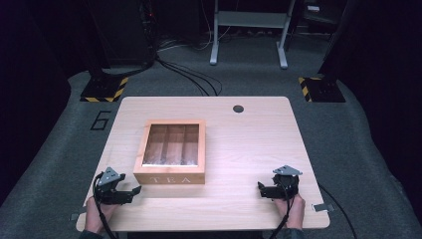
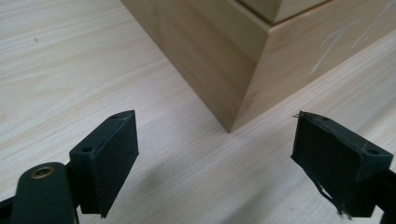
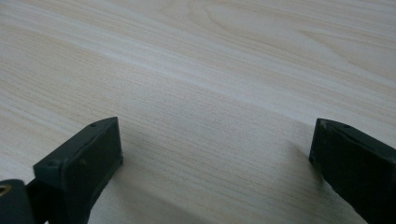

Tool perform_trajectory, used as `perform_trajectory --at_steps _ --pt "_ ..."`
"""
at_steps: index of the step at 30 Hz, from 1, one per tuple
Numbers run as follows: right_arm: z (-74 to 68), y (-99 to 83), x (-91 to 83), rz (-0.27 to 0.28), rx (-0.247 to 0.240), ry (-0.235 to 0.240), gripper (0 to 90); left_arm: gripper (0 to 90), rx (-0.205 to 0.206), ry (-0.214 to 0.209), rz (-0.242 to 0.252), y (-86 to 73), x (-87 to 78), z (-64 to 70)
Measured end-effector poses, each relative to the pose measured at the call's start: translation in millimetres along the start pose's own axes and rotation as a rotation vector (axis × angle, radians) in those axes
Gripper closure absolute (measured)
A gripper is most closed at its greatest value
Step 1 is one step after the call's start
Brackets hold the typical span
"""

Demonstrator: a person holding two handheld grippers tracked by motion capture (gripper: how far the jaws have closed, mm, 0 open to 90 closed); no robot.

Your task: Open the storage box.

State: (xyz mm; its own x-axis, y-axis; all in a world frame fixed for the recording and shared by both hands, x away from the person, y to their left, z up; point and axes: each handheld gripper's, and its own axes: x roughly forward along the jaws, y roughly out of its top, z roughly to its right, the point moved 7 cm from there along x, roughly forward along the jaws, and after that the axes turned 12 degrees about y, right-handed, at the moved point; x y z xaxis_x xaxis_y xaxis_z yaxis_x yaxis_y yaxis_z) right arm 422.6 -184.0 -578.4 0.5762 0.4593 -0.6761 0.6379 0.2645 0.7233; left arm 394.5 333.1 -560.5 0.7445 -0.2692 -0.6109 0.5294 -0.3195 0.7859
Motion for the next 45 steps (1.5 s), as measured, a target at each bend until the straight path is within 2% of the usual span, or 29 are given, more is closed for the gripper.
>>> perform_trajectory --at_steps 10,12,14,17,18,22,24,28,34,45 --pt "-0.5 0.1 -0.2 0.004 -0.001 0.004 3.1 24.3 0.002 -0.029 0.057 19.5 -10.9 1.6" --pt "-0.6 0.2 -0.5 0.005 -0.002 0.003 3.7 32.5 0.008 -0.043 0.058 22.4 -14.4 1.0" --pt "-0.6 0.2 -0.5 0.005 -0.002 0.003 3.8 35.3 -0.004 -0.057 0.069 24.9 -16.4 1.5" --pt "-0.6 0.2 -0.6 0.006 -0.004 0.004 4.4 50.8 -0.007 -0.091 0.066 26.4 -20.1 1.1" --pt "-0.6 0.2 -0.6 0.006 -0.004 0.004 4.4 50.8 -0.01 -0.097 0.063 26.5 -21.0 1.2" --pt "-0.7 0.1 -0.8 0.006 -0.007 0.006 4.9 63.1 -0.02 -0.1 0.082 28.0 -24.6 -0.5" --pt "-0.7 0.1 -0.8 0.006 -0.007 0.005 4.9 65.4 -0.017 -0.107 0.085 28.2 -25.1 -0.6" --pt "-0.7 0.5 -0.5 0.012 0.0 0.0 5.3 75.7 -0.017 -0.112 0.093 29.0 -24.9 0.1" --pt "-0.9 0.4 -0.7 0.01 -0.003 0.003 5.6 79.1 0.003 -0.118 0.087 29.2 -26.1 0.2" --pt "-0.4 0.1 -1.4 0.007 -0.014 0.005 6.5 81.8 0.014 -0.104 0.125 27.5 -26.4 1.0"
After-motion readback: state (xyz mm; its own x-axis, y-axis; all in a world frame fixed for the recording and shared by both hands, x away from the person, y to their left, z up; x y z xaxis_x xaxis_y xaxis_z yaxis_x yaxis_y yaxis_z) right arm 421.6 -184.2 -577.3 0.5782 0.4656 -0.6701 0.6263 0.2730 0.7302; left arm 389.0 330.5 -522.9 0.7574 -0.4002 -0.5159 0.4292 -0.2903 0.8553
